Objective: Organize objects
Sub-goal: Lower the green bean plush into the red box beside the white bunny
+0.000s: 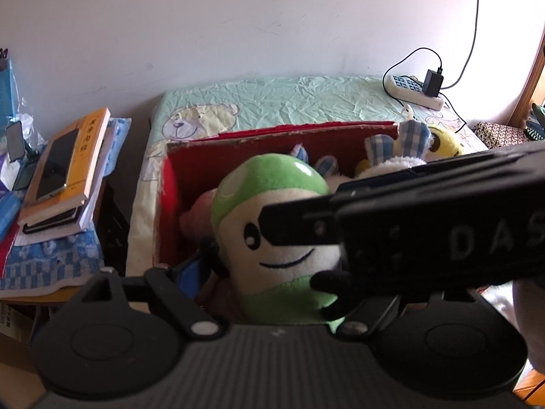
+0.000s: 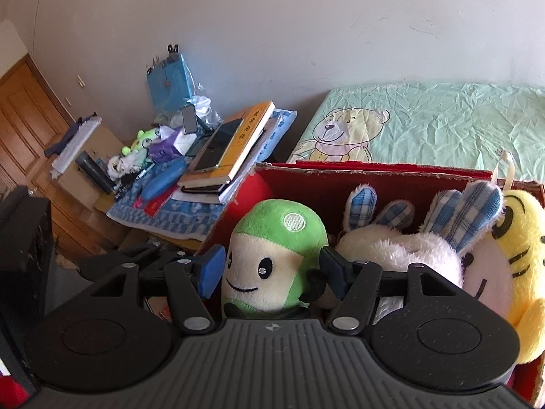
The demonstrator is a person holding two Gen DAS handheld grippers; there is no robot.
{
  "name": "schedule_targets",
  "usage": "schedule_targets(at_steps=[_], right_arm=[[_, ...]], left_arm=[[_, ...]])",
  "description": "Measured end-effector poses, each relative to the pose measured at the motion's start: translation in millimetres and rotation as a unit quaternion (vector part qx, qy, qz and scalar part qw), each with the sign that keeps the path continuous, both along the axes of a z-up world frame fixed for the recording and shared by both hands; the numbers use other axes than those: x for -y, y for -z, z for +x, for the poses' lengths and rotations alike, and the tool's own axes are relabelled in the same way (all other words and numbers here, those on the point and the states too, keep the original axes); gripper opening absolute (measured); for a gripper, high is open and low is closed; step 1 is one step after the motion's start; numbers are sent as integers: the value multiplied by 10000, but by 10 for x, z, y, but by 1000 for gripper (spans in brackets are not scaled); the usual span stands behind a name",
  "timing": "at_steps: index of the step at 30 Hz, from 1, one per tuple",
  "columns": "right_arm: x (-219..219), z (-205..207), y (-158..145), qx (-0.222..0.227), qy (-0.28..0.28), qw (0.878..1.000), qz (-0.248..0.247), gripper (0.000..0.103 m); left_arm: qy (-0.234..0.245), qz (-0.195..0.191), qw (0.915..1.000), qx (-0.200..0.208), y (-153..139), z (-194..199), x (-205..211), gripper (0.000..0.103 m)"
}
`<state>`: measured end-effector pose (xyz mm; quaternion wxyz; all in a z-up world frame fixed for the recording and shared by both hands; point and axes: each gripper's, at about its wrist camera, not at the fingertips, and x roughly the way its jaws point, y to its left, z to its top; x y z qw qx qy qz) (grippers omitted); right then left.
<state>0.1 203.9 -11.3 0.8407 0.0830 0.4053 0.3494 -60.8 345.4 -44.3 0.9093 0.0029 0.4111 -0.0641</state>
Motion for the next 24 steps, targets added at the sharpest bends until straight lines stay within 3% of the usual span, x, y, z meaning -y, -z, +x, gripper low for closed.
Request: schedule_targets(at_steps=[8,18,24], right_arm=[[107,-78,-8,-54,197,9997,162,51],[305,-228,-114,140,520,9980,330,51],[402,-333,-179,337,772,9955,431,52]], left_arm=[[-113,148,9997,-135,6,53,51,86],[-225,514,9984,-68,-188,14,205,95],[-381,712,9967,-96,-289,-13,258,95]])
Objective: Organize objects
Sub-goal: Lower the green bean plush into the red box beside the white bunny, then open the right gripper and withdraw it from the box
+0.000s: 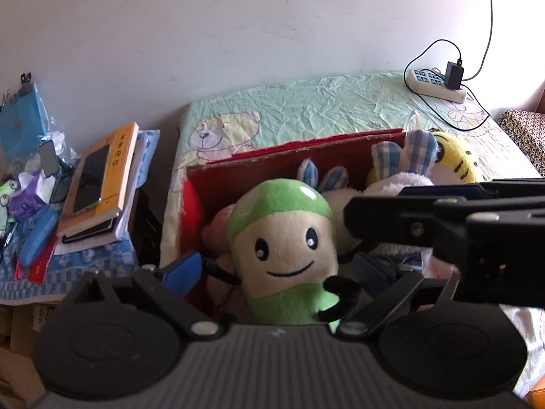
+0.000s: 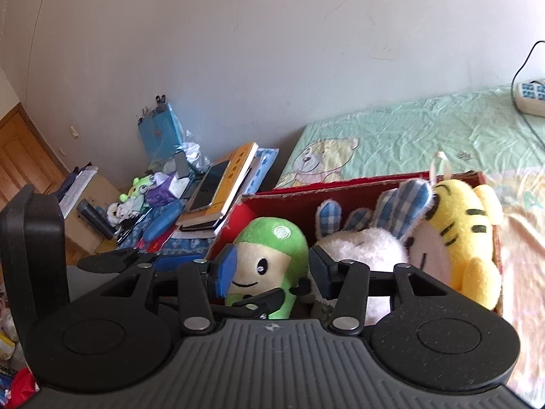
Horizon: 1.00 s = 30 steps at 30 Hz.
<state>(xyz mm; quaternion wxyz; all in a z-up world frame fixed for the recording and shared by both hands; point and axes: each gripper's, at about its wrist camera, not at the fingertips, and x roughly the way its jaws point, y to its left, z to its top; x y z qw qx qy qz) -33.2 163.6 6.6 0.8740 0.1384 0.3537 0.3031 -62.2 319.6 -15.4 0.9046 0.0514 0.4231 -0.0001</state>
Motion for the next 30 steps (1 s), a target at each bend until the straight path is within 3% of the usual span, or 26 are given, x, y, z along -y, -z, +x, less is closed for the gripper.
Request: schedule_targets(at_steps=[7,17,23,30], right_arm=[[124,-95,-39,173,391,9991,-29,56],[299,-186,-12,186,753,9959,-473,56],[442,-199,28,11,763,9948,-670,56],[683,-282,-3,125,949,9915,-883,58]], left_arm=[[-172,164,9997,53,-106,-99,63,96],[-522,349,9980,28,-175,-215,186,99],[-635,181,9978,-79,-194,-252,315,100],[-616,128,9980,-95,-205,-303,611,100]])
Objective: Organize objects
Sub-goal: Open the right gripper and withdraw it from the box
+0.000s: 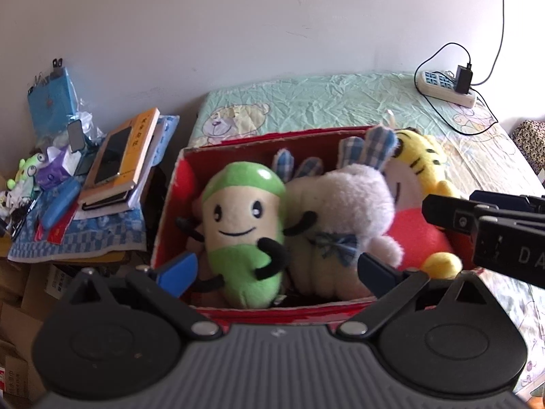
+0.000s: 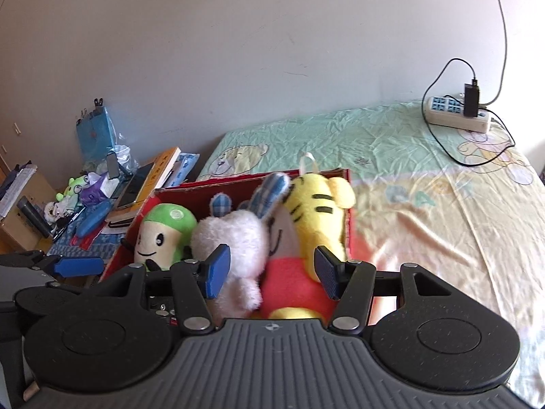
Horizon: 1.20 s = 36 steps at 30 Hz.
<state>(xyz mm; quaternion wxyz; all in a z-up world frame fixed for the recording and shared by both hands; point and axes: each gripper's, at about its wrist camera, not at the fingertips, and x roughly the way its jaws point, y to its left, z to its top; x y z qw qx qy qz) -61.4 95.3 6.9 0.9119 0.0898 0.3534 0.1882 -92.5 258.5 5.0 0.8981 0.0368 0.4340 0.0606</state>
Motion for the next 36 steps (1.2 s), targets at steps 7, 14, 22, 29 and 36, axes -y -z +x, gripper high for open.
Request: schedule_targets(at_steps=[7,14,22,29,36], right_arm=[[379,-98,49,-16,529,9980,-357,59],[763,-180,170,-263,981,9935,-506,62],[959,-193,297,-394,988,9925,-609,62],[614,-201,227,-234,706,9958,-525,62],[101,-185,124,-95,650,9966,-489,62]], left_arm=[[325,-21,9995,-5,-13,-16,461,101],[692,30,9976,-44,23,-11,944,101],[519,67,9986,-119,108,-53,1125,101],[261,15,9996,-110,97,-143,783,101],[148,-48,9999,60,-3,-201,206,97]])
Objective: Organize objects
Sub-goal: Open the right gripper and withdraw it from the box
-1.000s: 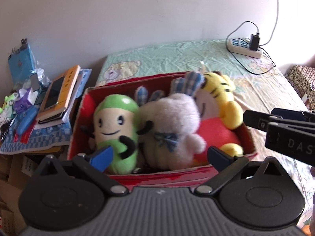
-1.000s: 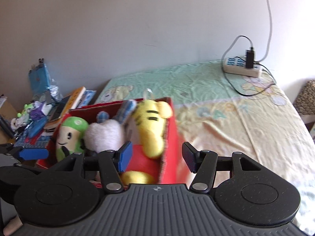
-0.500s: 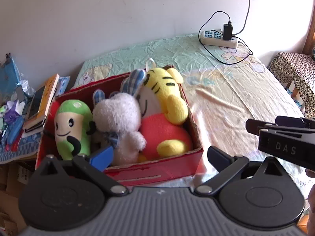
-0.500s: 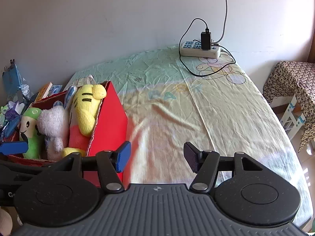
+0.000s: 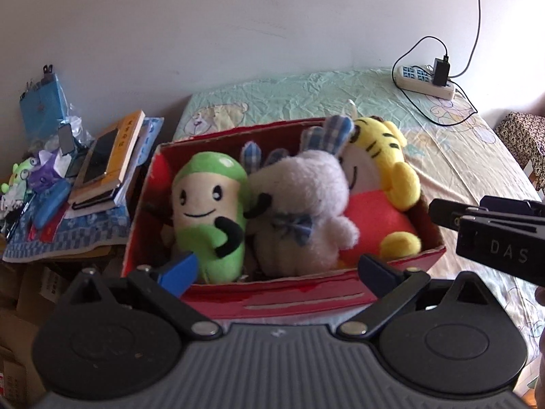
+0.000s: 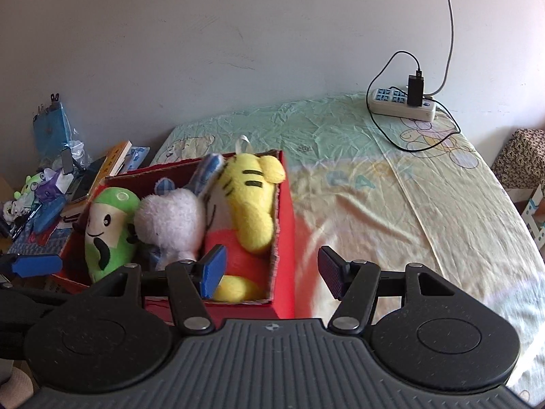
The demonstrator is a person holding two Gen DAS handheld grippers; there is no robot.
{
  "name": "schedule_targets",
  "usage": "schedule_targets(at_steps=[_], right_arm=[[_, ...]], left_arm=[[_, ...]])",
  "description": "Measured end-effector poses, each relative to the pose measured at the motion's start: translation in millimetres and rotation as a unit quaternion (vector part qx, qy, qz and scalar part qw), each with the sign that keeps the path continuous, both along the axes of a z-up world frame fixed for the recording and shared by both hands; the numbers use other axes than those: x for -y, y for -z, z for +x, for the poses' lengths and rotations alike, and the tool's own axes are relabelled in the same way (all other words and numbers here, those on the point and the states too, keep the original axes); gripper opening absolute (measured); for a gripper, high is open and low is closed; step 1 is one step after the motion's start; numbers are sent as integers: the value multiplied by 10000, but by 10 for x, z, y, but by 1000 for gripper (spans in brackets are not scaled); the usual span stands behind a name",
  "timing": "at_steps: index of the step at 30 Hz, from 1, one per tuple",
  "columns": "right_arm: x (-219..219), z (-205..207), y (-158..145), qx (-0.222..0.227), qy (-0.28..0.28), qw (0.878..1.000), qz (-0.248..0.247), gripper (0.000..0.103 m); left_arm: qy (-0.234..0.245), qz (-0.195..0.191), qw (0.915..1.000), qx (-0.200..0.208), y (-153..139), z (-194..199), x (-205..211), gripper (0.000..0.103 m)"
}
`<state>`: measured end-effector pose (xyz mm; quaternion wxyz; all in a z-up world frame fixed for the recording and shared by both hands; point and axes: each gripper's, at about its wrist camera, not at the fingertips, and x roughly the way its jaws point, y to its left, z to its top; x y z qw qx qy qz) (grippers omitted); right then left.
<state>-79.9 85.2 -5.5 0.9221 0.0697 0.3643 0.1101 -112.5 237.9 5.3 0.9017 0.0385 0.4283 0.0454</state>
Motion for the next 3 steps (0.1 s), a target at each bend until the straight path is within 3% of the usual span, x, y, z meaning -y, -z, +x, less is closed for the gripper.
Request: schedule_targets(at_steps=[3], right_arm=[[-174,0,-1,96,-1,10000,-6,63]], left_arm=[[-131,79,9997,172,-35,-9,-230,97]])
